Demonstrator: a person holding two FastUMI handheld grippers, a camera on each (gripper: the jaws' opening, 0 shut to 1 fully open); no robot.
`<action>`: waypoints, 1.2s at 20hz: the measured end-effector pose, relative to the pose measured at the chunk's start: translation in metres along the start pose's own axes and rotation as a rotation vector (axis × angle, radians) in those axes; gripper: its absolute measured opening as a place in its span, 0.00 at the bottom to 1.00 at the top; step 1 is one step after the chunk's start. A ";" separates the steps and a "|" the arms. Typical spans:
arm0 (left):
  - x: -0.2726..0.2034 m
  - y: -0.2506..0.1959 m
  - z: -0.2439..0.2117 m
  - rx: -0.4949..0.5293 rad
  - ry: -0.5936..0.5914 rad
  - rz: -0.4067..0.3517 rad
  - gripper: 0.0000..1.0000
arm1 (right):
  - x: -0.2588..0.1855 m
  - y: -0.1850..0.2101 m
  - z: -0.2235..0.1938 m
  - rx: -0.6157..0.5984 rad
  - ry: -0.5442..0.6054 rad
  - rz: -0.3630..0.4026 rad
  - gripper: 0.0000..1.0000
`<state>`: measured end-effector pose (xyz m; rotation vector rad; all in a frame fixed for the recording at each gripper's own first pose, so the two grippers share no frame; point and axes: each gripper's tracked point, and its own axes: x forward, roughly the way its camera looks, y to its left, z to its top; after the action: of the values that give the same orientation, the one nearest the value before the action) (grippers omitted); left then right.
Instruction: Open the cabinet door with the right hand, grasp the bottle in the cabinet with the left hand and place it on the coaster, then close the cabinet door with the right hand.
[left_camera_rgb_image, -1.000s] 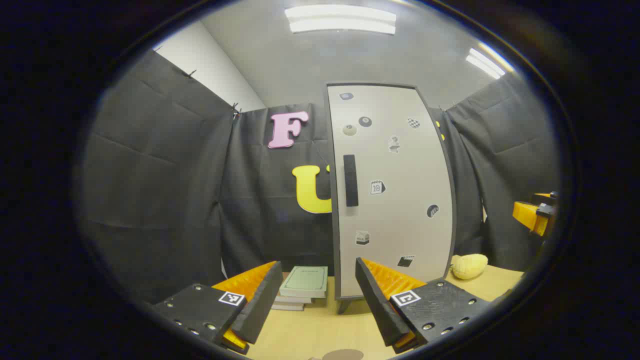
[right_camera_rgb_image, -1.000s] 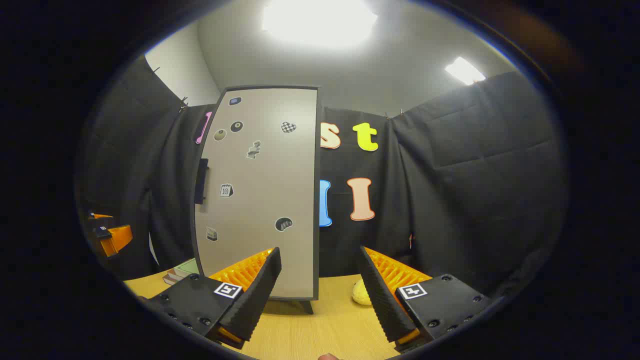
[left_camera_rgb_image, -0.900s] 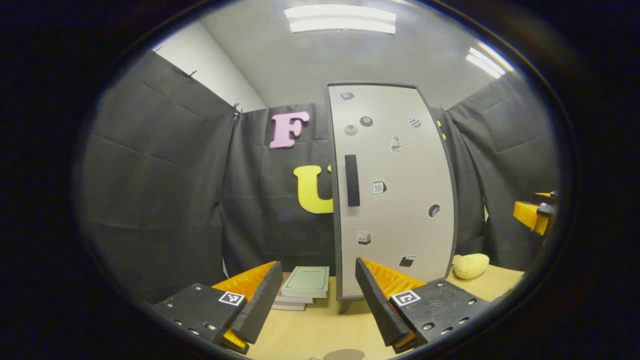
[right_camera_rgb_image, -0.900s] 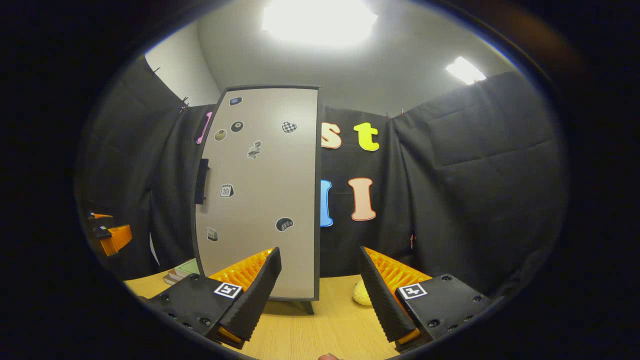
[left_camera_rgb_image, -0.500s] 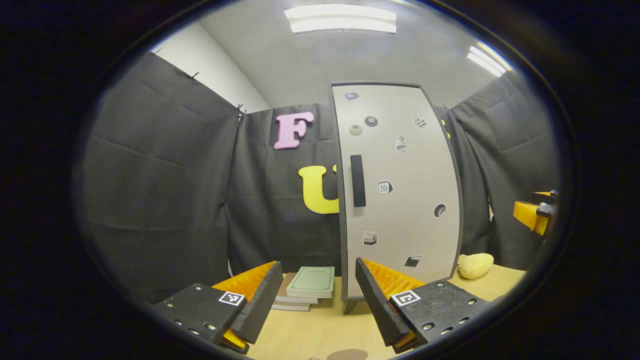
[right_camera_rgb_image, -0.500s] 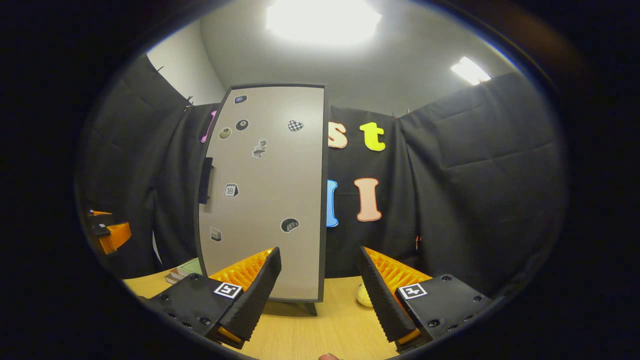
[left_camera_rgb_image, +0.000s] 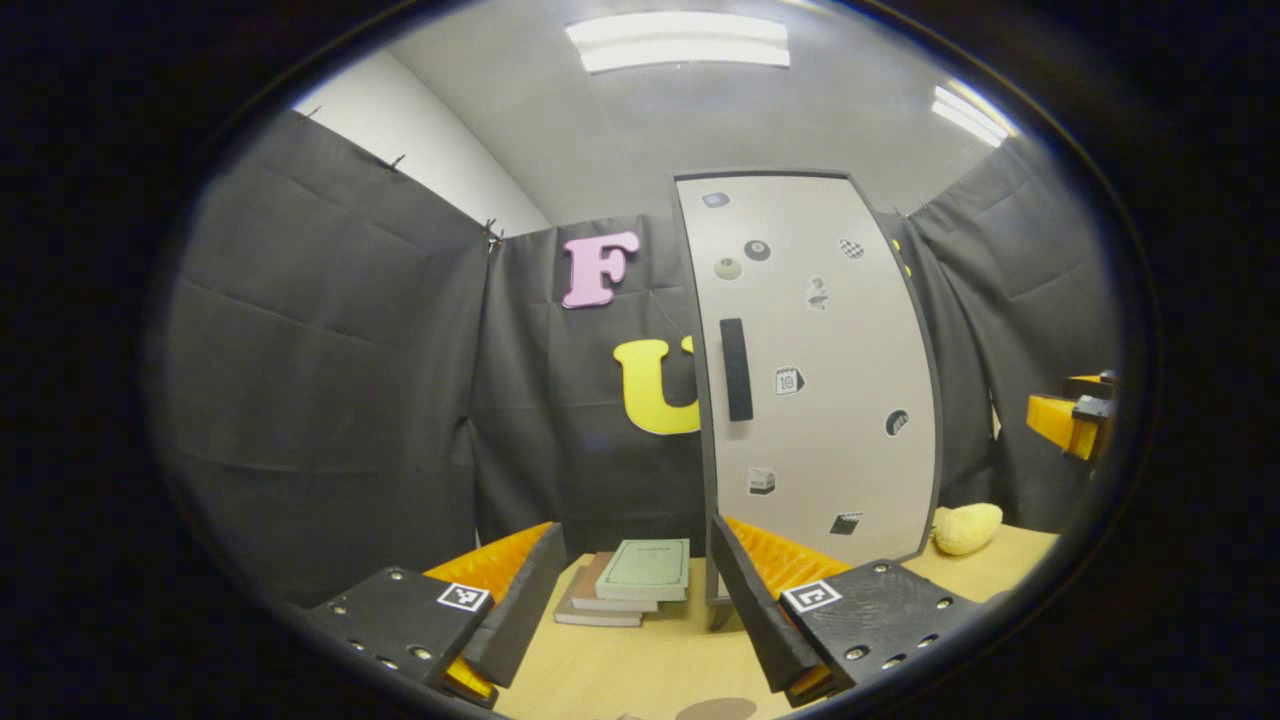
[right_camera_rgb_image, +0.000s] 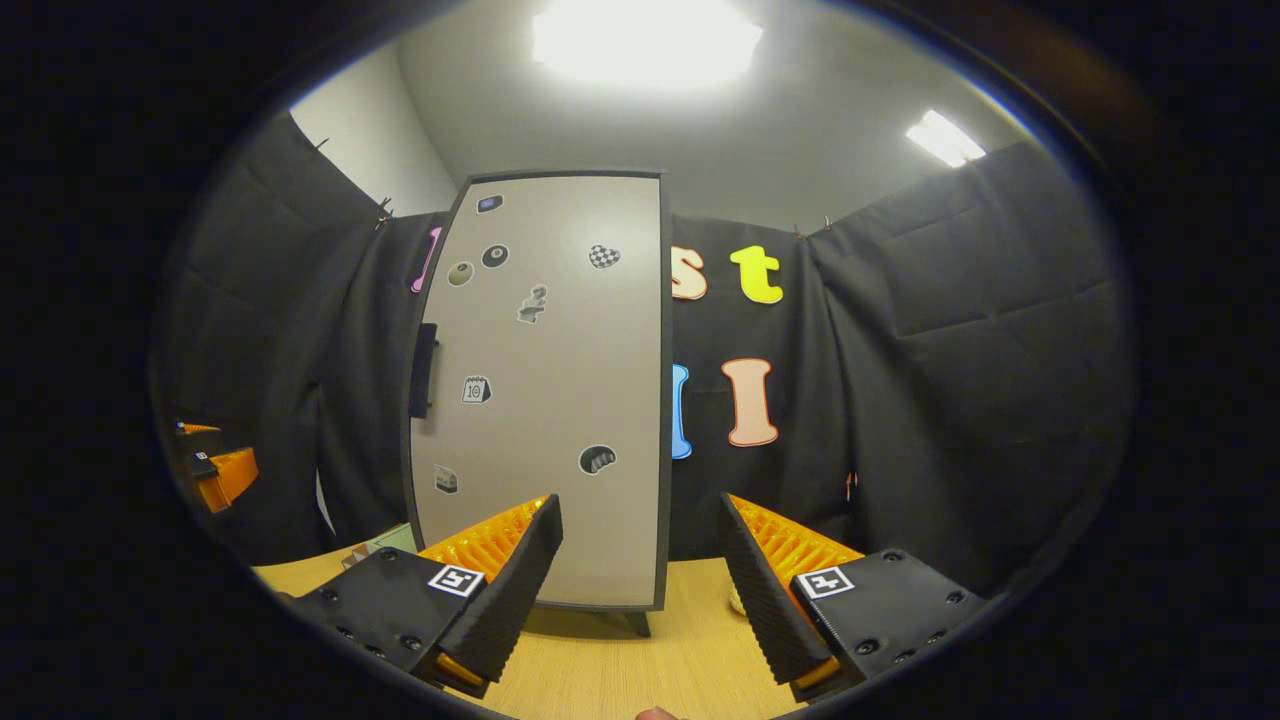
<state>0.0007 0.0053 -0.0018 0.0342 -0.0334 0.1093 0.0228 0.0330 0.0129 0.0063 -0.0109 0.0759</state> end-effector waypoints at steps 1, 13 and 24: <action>0.001 0.001 -0.002 0.005 -0.003 0.012 0.88 | 0.004 0.005 0.004 0.000 -0.006 0.010 0.98; -0.011 0.057 -0.024 0.063 0.020 0.250 0.90 | 0.078 0.116 0.059 0.038 -0.010 0.195 0.98; -0.065 0.176 -0.053 0.091 0.078 0.474 0.87 | 0.138 0.225 0.087 0.048 0.011 0.297 0.98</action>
<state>-0.0815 0.1752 -0.0513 0.1130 0.0423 0.5861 0.1424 0.2675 0.1025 0.0526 0.0007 0.3734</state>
